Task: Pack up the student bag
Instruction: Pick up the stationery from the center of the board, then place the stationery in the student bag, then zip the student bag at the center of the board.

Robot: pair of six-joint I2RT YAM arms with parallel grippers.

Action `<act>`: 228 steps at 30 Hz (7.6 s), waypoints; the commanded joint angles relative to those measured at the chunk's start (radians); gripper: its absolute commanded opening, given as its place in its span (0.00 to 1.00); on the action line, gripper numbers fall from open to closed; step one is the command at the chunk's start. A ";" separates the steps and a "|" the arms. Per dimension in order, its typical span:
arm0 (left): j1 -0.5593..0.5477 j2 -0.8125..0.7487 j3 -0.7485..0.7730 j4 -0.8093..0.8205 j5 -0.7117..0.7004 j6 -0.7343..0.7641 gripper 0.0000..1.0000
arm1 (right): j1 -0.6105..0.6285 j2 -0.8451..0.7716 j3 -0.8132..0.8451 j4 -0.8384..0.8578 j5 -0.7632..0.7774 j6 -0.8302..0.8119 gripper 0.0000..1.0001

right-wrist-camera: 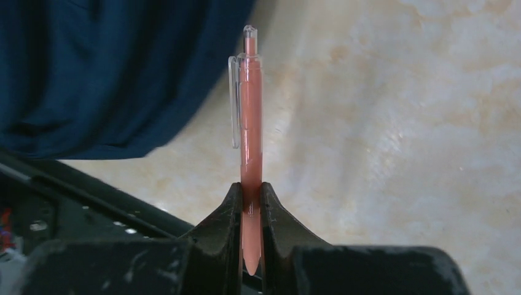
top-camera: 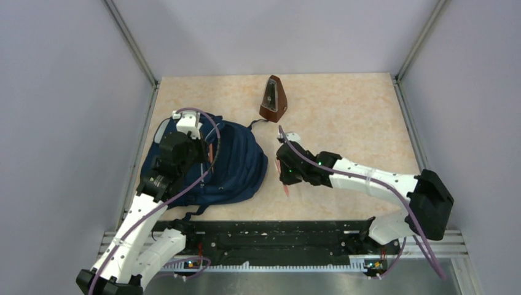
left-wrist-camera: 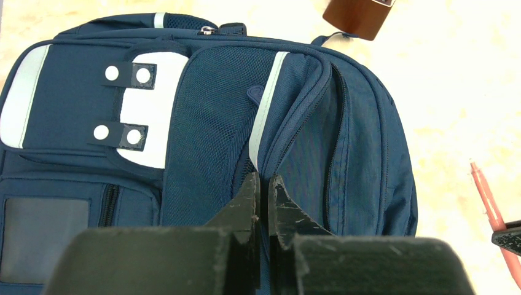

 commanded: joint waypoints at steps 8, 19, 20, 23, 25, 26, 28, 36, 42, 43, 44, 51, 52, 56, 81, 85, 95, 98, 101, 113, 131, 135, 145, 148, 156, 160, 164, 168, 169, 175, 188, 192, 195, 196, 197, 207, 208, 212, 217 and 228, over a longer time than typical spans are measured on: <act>0.000 -0.043 0.007 0.100 -0.012 0.021 0.00 | 0.034 0.170 0.309 0.299 -0.197 -0.006 0.00; 0.001 -0.050 0.007 0.102 -0.002 0.018 0.00 | 0.041 0.400 0.522 0.395 -0.288 0.157 0.00; 0.000 -0.051 0.007 0.102 0.000 0.018 0.00 | 0.041 0.416 0.533 0.399 -0.293 0.171 0.00; 0.000 -0.051 0.007 0.101 0.008 0.017 0.00 | 0.034 0.471 0.587 0.381 -0.304 0.221 0.00; -0.001 -0.052 0.008 0.102 0.012 0.016 0.00 | 0.031 0.498 0.607 0.379 -0.300 0.251 0.00; -0.001 -0.052 0.008 0.103 0.014 0.015 0.00 | 0.030 0.508 0.614 0.386 -0.294 0.263 0.00; 0.000 -0.051 0.007 0.103 0.014 0.015 0.00 | 0.031 0.521 0.622 0.401 -0.283 0.285 0.00; 0.000 -0.048 0.008 0.103 0.023 0.012 0.00 | 0.031 0.561 0.608 0.468 -0.217 0.351 0.00; 0.000 -0.042 0.008 0.103 0.030 0.011 0.00 | 0.032 0.593 0.609 0.495 -0.231 0.361 0.03; -0.001 -0.042 0.009 0.103 0.029 0.011 0.00 | 0.032 0.596 0.611 0.496 -0.231 0.361 0.05; 0.000 -0.042 0.008 0.103 0.029 0.012 0.00 | 0.033 0.597 0.612 0.496 -0.230 0.359 0.09; 0.000 -0.041 0.008 0.103 0.028 0.012 0.00 | 0.033 0.582 0.604 0.500 -0.216 0.336 0.34; 0.000 -0.041 0.008 0.103 0.027 0.012 0.00 | 0.033 0.576 0.597 0.504 -0.213 0.334 0.36; 0.000 -0.040 0.007 0.103 0.023 0.012 0.00 | 0.033 0.528 0.543 0.538 -0.187 0.315 0.40; -0.018 0.047 -0.075 0.261 0.349 -0.301 0.73 | 0.025 -0.032 -0.014 0.679 0.115 -0.100 0.70; -0.017 -0.066 -0.100 0.169 0.217 -0.335 0.78 | 0.021 0.032 -0.004 0.688 0.025 -0.067 0.71; -0.017 -0.236 -0.117 -0.110 0.035 -0.417 0.82 | -0.003 0.151 -0.043 0.717 -0.114 0.105 0.69; -0.018 -0.280 -0.135 -0.137 0.025 -0.453 0.83 | -0.011 0.170 -0.066 0.724 -0.128 0.150 0.67; -0.017 -0.299 -0.151 -0.164 0.018 -0.473 0.84 | -0.024 0.197 -0.067 0.723 -0.147 0.178 0.64; -0.016 -0.330 -0.219 -0.187 0.025 -0.518 0.83 | -0.154 0.252 -0.029 0.787 -0.224 0.184 0.00; -0.019 -0.264 -0.435 0.150 0.262 -0.549 0.65 | -0.302 0.309 0.105 0.716 -0.304 0.075 0.00; -0.020 -0.224 -0.447 0.187 0.284 -0.544 0.58 | -0.303 0.313 0.107 0.720 -0.312 0.076 0.00; -0.048 -0.213 -0.468 0.184 0.256 -0.542 0.47 | -0.303 0.316 0.115 0.724 -0.313 0.078 0.00; -0.055 -0.203 -0.481 0.184 0.233 -0.543 0.46 | -0.303 0.318 0.114 0.729 -0.316 0.081 0.00; -0.097 -0.165 -0.475 0.184 0.173 -0.537 0.35 | -0.302 0.321 0.109 0.739 -0.320 0.088 0.00; -0.134 -0.140 -0.474 0.185 0.139 -0.545 0.33 | -0.302 0.320 0.105 0.747 -0.325 0.094 0.00; -0.179 -0.109 -0.468 0.177 0.060 -0.556 0.32 | -0.302 0.319 0.105 0.747 -0.326 0.096 0.00; -0.223 -0.079 -0.456 0.173 0.003 -0.564 0.28 | -0.302 0.317 0.101 0.748 -0.326 0.096 0.00; -0.233 -0.071 -0.451 0.170 -0.010 -0.565 0.25 | -0.301 0.317 0.101 0.748 -0.326 0.096 0.00; -0.261 -0.043 -0.424 0.177 -0.012 -0.586 0.00 | -0.301 0.300 0.077 0.758 -0.315 0.098 0.00; -0.311 -0.097 -0.457 0.372 -0.033 -0.789 0.00 | -0.167 0.248 -0.010 0.821 -0.247 0.135 0.00; -0.344 -0.051 -0.451 0.426 -0.051 -0.813 0.00 | -0.120 0.255 -0.011 0.845 -0.210 0.153 0.00; -0.385 -0.013 -0.433 0.457 -0.082 -0.824 0.00 | -0.092 0.252 -0.012 0.854 -0.187 0.157 0.00; -0.399 -0.002 -0.427 0.460 -0.095 -0.825 0.00 | -0.083 0.250 -0.014 0.857 -0.177 0.158 0.00; -0.412 0.005 -0.420 0.477 -0.109 -0.828 0.00 | -0.077 0.247 -0.019 0.860 -0.171 0.160 0.00; -0.496 0.092 -0.381 0.566 -0.176 -0.843 0.00 | -0.048 0.208 -0.049 0.847 -0.103 0.142 0.00; -0.496 0.088 -0.383 0.562 -0.176 -0.846 0.00 | -0.048 0.195 -0.057 0.840 -0.084 0.122 0.00; -0.496 0.051 -0.407 0.542 -0.188 -0.866 0.00 | -0.047 0.103 -0.173 0.902 -0.038 0.023 0.35; -0.497 0.000 -0.417 0.507 -0.205 -0.887 0.00 | -0.010 -0.052 -0.342 1.060 -0.023 -0.139 0.51; -0.496 -0.016 -0.400 0.479 -0.183 -0.888 0.00 | 0.177 -0.029 -0.292 1.118 0.038 -0.407 0.46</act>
